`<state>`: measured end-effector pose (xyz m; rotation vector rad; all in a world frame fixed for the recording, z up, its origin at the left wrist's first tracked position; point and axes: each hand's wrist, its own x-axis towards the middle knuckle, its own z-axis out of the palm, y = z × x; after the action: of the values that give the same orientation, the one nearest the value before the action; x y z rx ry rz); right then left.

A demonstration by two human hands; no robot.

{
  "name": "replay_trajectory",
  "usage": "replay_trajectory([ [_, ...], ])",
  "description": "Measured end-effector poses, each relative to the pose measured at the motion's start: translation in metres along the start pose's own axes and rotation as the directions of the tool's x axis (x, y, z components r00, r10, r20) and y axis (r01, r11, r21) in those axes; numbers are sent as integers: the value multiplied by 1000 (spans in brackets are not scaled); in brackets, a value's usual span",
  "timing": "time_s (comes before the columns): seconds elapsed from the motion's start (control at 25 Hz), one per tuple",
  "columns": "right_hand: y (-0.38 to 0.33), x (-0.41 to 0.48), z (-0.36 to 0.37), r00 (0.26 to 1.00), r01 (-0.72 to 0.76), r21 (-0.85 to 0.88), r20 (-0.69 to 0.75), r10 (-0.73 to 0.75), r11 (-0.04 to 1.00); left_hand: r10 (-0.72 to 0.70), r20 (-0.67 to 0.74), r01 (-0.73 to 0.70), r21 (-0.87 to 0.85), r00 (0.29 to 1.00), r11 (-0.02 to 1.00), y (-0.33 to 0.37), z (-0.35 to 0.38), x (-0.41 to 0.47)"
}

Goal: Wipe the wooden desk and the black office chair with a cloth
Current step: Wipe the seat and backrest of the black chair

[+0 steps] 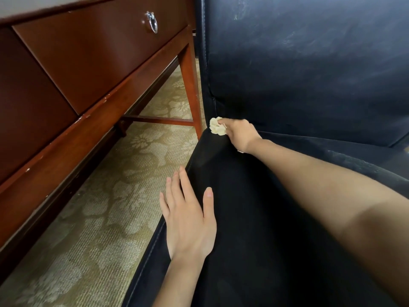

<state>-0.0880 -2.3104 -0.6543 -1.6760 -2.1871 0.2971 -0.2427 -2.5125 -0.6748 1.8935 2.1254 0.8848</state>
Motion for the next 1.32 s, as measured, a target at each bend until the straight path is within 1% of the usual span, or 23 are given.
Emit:
replay_trajectory([
  [0.16, -9, 25, 6, 997, 2, 62, 80, -7, 998, 4, 0, -4, -9, 1000, 1000, -1, 2, 1],
  [0.28, -10, 20, 9, 996, 60, 33, 57, -62, 998, 5, 10, -5, -6, 1000, 1000, 0, 2, 1],
  [0.32, -12, 14, 10, 993, 100, 19, 57, -100, 995, 6, 12, -6, -5, 1000, 1000, 0, 2, 0],
  [0.4, -24, -3, 12, 972, 223, 23, 74, -224, 975, 8, 14, -8, -9, 1000, 1000, 0, 1, 1],
  [0.52, -55, -37, 20, 884, 439, 115, 126, -451, 891, 17, 0, -17, -39, 1000, 999, 0, 0, 1],
  [0.6, -76, -60, 25, 829, 508, 117, 205, -521, 854, 20, -25, -22, -60, 999, 998, 0, -1, 0],
  [0.64, -83, -71, 26, 813, 518, 142, 225, -537, 844, 18, -38, -20, -62, 999, 998, 0, -2, -1],
  [0.8, -90, -112, 17, 787, 495, 352, 205, -582, 794, 35, -75, -38, -45, 997, 998, 2, -4, -3],
  [0.84, -86, -117, 13, 775, 489, 380, 223, -591, 785, 48, -75, -51, -39, 996, 998, 3, -5, -3],
  [0.92, -76, -121, 5, 750, 510, 379, 242, -615, 772, 65, -62, -67, -33, 996, 997, 4, -5, -3],
  [0.96, -70, -120, -1, 751, 524, 364, 229, -620, 770, 65, -57, -67, -33, 996, 997, 3, -5, -4],
  [1.08, -39, -114, -14, 795, 540, 319, 110, -596, 779, 47, -47, -48, -38, 998, 998, 1, -4, -3],
  [1.16, -13, -104, -21, 851, 471, 265, 116, -513, 841, 38, -38, -39, -34, 999, 999, 1, -2, -2],
  [1.24, 7, -85, -22, 908, 374, 166, 134, -396, 913, 23, -34, -24, -28, 999, 999, 1, -1, -2],
  [1.32, 18, -63, -18, 953, 274, 75, 114, -281, 959, 13, -35, -14, -18, 999, 1000, 1, -1, -3],
])
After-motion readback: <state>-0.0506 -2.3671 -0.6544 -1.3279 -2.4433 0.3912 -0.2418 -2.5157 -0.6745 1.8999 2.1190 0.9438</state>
